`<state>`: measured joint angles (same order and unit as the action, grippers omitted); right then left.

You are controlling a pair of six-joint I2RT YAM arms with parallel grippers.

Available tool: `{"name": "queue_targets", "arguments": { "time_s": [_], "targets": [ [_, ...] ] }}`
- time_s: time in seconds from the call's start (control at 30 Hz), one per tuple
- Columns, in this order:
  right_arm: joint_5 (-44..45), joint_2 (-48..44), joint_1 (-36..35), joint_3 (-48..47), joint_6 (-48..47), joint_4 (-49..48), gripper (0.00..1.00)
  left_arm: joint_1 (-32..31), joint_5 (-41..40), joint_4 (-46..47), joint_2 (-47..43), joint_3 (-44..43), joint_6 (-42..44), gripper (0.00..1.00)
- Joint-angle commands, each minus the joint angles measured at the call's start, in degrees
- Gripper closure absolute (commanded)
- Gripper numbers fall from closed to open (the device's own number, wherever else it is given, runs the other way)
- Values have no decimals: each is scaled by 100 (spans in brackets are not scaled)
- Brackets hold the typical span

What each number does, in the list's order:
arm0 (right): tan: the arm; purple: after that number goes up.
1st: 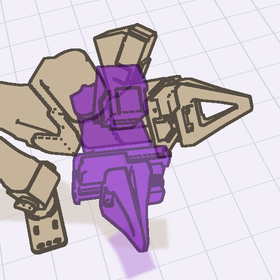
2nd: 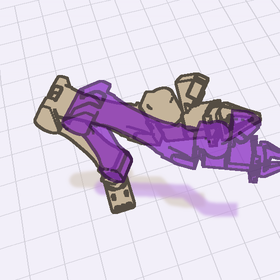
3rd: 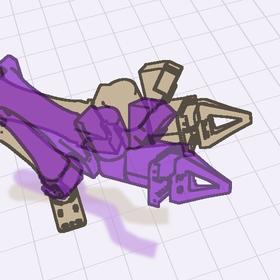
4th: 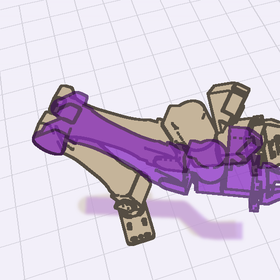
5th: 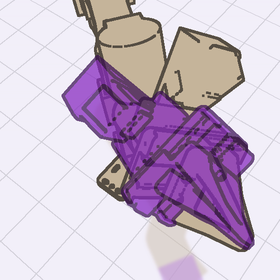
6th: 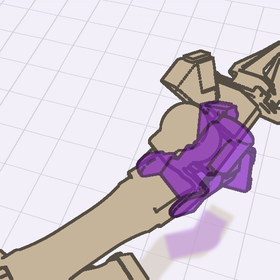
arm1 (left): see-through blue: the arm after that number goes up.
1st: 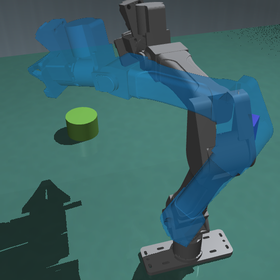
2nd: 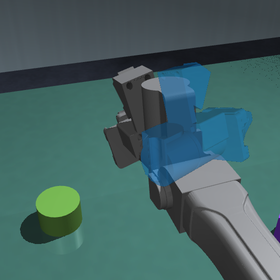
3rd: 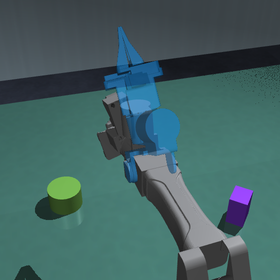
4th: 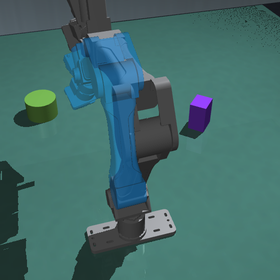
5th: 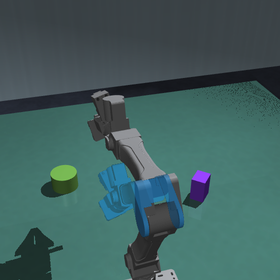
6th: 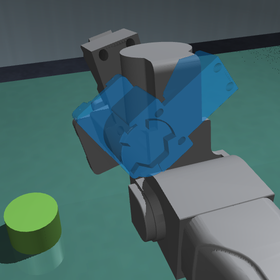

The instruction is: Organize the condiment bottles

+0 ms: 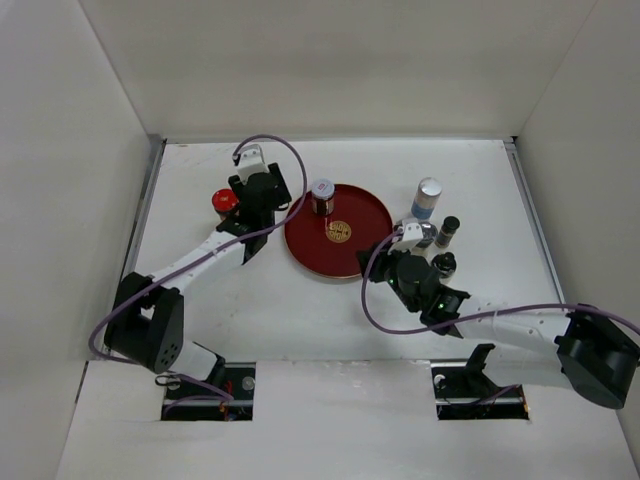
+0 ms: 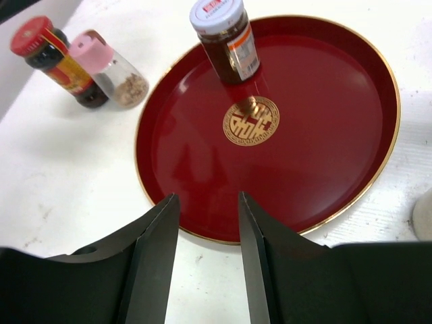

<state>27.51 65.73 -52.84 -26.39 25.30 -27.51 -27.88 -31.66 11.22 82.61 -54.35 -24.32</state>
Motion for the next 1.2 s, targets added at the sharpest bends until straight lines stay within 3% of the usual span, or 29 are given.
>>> {"name": "queue_targets", "arguments": {
  "time_s": [0.0, 0.83, 1.17],
  "targets": [
    [71, 132, 33, -112, 36, -299, 53, 103, -33, -138, -87, 100, -108, 41],
    [0, 440, 15, -235, 1, -290, 51, 463, -499, -217, 862, -120, -108, 47],
    [-35, 493, 15, -270, 1, -264, 51, 437, -560, 38, 625, 152, -152, 31]
  ]
}}
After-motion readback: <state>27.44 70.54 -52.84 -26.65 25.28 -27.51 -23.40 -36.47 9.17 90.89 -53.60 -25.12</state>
